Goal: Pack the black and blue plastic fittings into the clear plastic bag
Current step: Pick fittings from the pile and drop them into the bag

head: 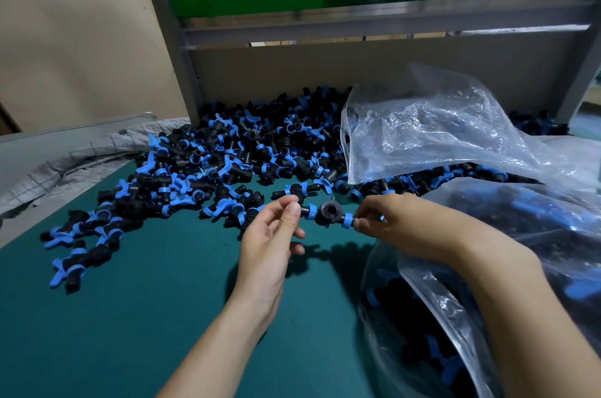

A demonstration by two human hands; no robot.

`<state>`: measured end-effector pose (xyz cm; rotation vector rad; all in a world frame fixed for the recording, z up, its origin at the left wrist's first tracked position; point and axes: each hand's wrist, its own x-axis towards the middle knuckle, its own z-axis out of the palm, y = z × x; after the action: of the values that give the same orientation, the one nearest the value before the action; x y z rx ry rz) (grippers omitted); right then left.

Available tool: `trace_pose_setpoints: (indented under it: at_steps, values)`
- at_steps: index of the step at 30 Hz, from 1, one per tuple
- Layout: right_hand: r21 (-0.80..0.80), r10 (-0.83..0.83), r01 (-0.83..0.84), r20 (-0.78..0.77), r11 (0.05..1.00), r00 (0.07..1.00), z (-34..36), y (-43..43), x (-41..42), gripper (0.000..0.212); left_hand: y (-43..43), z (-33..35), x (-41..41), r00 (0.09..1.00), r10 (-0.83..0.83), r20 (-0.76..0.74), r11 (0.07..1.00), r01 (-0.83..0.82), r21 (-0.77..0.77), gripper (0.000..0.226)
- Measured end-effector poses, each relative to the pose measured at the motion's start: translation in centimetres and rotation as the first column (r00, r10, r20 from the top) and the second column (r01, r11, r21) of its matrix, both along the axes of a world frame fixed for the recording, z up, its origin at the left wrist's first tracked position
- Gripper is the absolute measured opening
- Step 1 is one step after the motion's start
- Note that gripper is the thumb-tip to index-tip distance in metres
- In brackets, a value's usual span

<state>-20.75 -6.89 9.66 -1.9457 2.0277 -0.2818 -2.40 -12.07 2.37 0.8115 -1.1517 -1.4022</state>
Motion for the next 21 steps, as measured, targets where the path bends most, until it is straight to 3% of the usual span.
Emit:
trace_pose_setpoints:
  at_steps: [9, 16, 21]
  values:
    - [-0.014, 0.004, -0.004, -0.003, 1.000, 1.000, 0.2, 0.1, 0.1, 0.017, -0.2, -0.2, 0.1, 1.000, -0.009, -0.021, 1.000, 0.009, -0.025, 0.025]
    - [-0.048, -0.013, 0.017, 0.069, 0.999, 0.998, 0.7, 0.3, 0.4, 0.055, -0.7, -0.3, 0.2, 0.991, 0.123, -0.050, 0.990, -0.119, 0.079, 0.020]
    - [-0.224, -0.045, 0.060, 0.075, 0.973, 0.996, 1.5, 0.6, 1.3, 0.076, -0.6, 0.0, 0.3, 0.992, 0.094, -0.081, 0.979, -0.077, 0.191, 0.025]
